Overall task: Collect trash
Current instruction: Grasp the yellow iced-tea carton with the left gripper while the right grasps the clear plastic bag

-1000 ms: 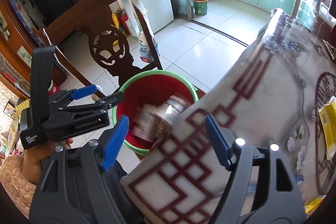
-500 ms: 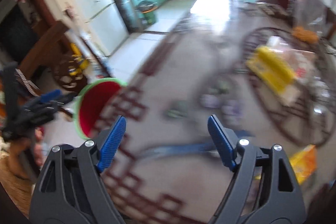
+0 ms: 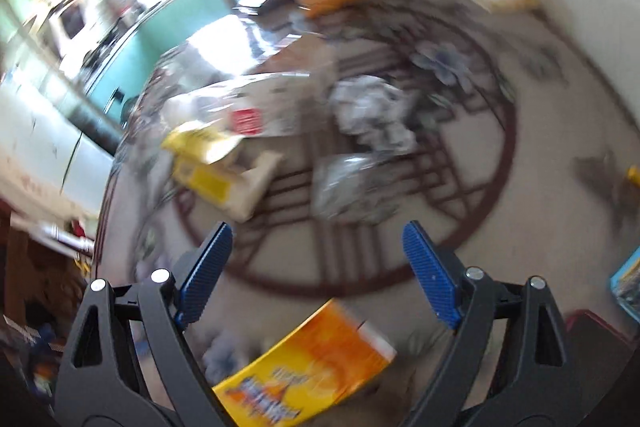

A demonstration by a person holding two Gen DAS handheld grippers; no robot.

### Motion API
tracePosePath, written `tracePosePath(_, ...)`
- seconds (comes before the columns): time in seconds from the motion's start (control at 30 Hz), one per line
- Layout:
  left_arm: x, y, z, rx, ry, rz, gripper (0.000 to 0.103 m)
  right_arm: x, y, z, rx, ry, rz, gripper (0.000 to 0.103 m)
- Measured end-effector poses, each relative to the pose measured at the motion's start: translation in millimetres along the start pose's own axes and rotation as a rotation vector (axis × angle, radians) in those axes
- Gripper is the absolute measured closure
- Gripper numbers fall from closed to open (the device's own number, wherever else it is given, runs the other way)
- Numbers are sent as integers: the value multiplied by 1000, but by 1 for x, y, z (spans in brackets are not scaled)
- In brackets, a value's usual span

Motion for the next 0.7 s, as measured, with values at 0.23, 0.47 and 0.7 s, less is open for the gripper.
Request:
tracePosePath(0.23, -40, -75, -16, -175, 68, 26, 25, -47, 0, -16, -39, 57, -40, 18)
tracePosePath(0.47, -88, -132, -24, -283, 139, 69, 24, -68, 8, -24, 2, 134, -108, 69)
tracePosePath(0.7, -129, -154, -23, -280, 218, 89, 23, -16, -3, -37, 28, 11, -159, 69)
Point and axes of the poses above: each gripper's, at about its wrist camera, not at the fingertips, and x roughly against the way its jaws point, y to its left, z to its underside, the point moved 2 cm from there along -x, roughly the way its jaws point, and after that the axes turned 11 degrees about z, right-handed, at the moved point
